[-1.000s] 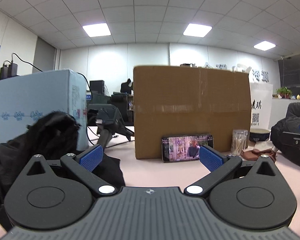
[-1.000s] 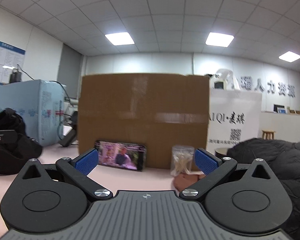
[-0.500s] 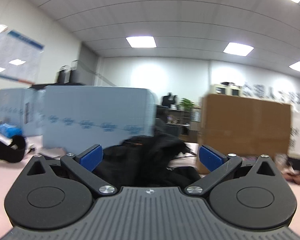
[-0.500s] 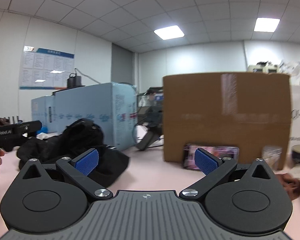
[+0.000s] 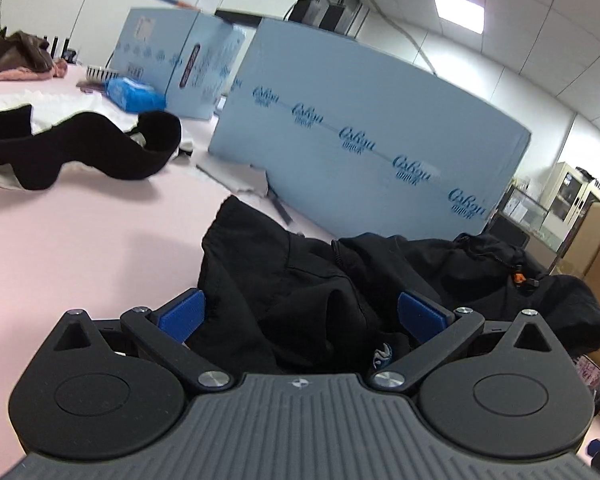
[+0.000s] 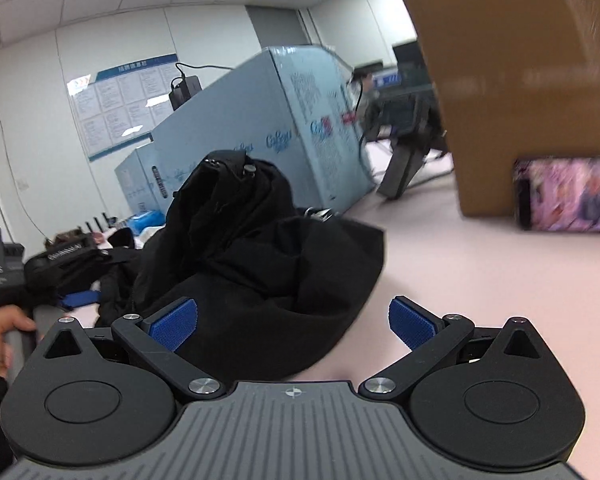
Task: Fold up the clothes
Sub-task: 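Swing both open grippers toward the pile of black clothing, then close the left gripper on the black garment while the right gripper closes beside it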
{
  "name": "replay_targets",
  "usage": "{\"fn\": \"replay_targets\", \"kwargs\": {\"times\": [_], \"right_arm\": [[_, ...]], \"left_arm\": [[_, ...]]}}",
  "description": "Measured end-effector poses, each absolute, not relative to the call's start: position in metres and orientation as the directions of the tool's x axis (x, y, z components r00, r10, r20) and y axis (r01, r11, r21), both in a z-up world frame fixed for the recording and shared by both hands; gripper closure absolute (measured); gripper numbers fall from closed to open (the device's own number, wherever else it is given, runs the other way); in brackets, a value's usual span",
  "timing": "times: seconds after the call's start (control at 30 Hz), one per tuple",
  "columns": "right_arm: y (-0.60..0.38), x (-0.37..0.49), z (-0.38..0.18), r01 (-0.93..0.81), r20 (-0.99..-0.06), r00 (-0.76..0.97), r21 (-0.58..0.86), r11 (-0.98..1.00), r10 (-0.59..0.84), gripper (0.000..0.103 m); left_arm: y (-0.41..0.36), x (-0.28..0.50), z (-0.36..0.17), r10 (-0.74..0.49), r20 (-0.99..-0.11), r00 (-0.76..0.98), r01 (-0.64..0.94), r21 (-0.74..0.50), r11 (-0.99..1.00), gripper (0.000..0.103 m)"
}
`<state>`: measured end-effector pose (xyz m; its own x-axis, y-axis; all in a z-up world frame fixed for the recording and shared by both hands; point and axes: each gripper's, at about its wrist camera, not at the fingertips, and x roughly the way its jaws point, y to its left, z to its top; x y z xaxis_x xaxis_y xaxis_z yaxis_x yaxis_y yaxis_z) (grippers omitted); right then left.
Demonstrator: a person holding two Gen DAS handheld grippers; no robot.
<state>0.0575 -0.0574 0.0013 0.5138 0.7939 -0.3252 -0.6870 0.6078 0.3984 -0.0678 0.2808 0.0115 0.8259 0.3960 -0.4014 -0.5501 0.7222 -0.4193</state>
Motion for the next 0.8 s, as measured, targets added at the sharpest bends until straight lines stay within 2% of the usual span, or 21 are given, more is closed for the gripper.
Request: {"fn": "replay_targets", "kwargs": {"times": [0.1, 0.17, 0.27, 0.37, 0.53, 0.67, 0.77, 0.8], "right_arm": [[-0.043, 0.071, -0.002, -0.671, -0.332, 0.495, 0.441, 0.596, 0.803, 0.000], [-0.032, 0.078, -0.004, -0.666, -0.337, 0.476, 0.465, 0.583, 0.812, 0.000], [-0.017, 0.085, -0.009, -0.678, -0.349, 0.470, 0.446, 0.585, 0.811, 0.000], [-0.006, 0.103, -0.020, -0.643, -0.356, 0.448, 0.508, 0.572, 0.820, 0.000], [-0.001, 0.122, -0.022, -0.603, -0.316, 0.426, 0.598, 0.527, 0.847, 0.000], [0.013, 0.127, -0.024, -0.589, -0.351, 0.409, 0.603, 0.538, 0.842, 0.000], [0.020, 0.126, -0.026, -0.597, -0.354, 0.418, 0.588, 0.546, 0.837, 0.000], [0.021, 0.123, -0.026, -0.603, -0.351, 0.422, 0.579, 0.548, 0.836, 0.000]], "left_arm": [[0.288, -0.056, 0.007, 0.385, -0.432, 0.816, -0.562, -0.435, 0.703, 0.000], [0.297, -0.056, -0.003, 0.451, -0.436, 0.779, -0.621, -0.428, 0.657, 0.000], [0.318, -0.062, -0.018, 0.359, -0.467, 0.808, -0.583, -0.549, 0.598, 0.000], [0.324, -0.066, -0.024, 0.287, -0.419, 0.861, -0.504, -0.639, 0.580, 0.000], [0.312, -0.060, -0.023, 0.176, -0.364, 0.915, -0.388, -0.668, 0.635, 0.000], [0.300, -0.050, -0.023, 0.163, -0.392, 0.905, -0.389, -0.613, 0.688, 0.001], [0.298, -0.051, -0.024, 0.177, -0.399, 0.900, -0.402, -0.599, 0.693, 0.016], [0.298, -0.050, -0.025, 0.181, -0.399, 0.899, -0.404, -0.595, 0.695, 0.024]]}}
